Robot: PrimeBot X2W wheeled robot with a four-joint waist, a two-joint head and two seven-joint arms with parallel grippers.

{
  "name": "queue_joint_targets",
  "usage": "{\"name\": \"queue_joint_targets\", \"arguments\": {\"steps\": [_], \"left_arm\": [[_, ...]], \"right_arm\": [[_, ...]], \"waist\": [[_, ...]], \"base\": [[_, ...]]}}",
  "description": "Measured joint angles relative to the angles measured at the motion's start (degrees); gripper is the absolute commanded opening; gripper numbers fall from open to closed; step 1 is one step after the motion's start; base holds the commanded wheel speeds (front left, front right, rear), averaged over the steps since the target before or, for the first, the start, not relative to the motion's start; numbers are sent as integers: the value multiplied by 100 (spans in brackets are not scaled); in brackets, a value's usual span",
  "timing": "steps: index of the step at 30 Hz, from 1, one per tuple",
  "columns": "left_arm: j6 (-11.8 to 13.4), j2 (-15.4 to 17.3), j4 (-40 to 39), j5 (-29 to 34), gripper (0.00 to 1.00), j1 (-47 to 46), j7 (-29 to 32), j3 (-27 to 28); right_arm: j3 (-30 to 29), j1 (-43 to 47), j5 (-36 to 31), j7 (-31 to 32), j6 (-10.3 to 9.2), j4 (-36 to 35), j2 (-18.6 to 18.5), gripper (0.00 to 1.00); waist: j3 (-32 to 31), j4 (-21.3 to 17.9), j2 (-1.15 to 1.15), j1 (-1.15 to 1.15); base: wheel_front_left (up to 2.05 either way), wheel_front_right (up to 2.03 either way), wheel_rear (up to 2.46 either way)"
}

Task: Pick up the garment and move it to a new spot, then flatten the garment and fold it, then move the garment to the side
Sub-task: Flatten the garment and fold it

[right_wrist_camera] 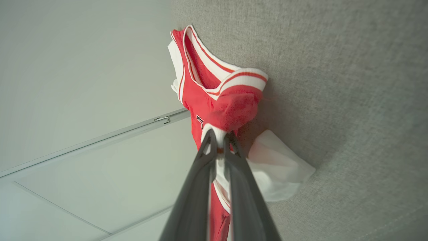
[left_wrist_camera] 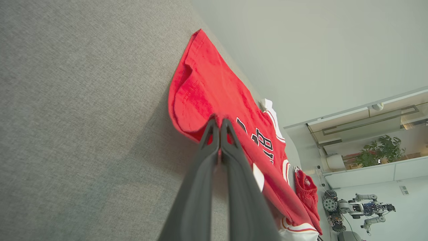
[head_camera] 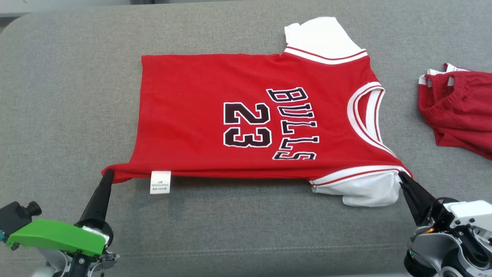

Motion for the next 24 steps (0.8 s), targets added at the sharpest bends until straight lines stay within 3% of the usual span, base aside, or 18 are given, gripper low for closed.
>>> {"name": "queue_joint_targets", "arguments": {"steps": [12,14,18,20,21,24], "left_arm": [[49,-318,204,11,0,11,-8,-174],[49,-376,234,-4,0,19,-45,-200],[49,-517,276,-33,0,22,-48,-287],[49,-538,315,-33,0,23,-48,-322],[49,-553,332,-33,0,23,-49,-326],[49,-610,356,-33,0,25,-49,-337]], "right_arm": [[583,-631,-527,-2,0,617,23,0],[646,-743,-602,-3,0,688,38,5],[871,-942,-1003,-3,0,753,19,46],[972,-1011,-1202,-4,0,808,-1,86],[1033,-1038,-1287,-4,0,833,-16,100],[1194,-1085,-1528,-4,0,882,-49,100]], "waist": [[76,36,0,0],[84,34,0,0],[98,16,0,0],[101,1,0,0],[101,-7,0,0],[97,-34,0,0]], "base": [[0,0,0],[0,0,0],[0,0,0],[0,0,0],[0,0,0],[0,0,0]]}}
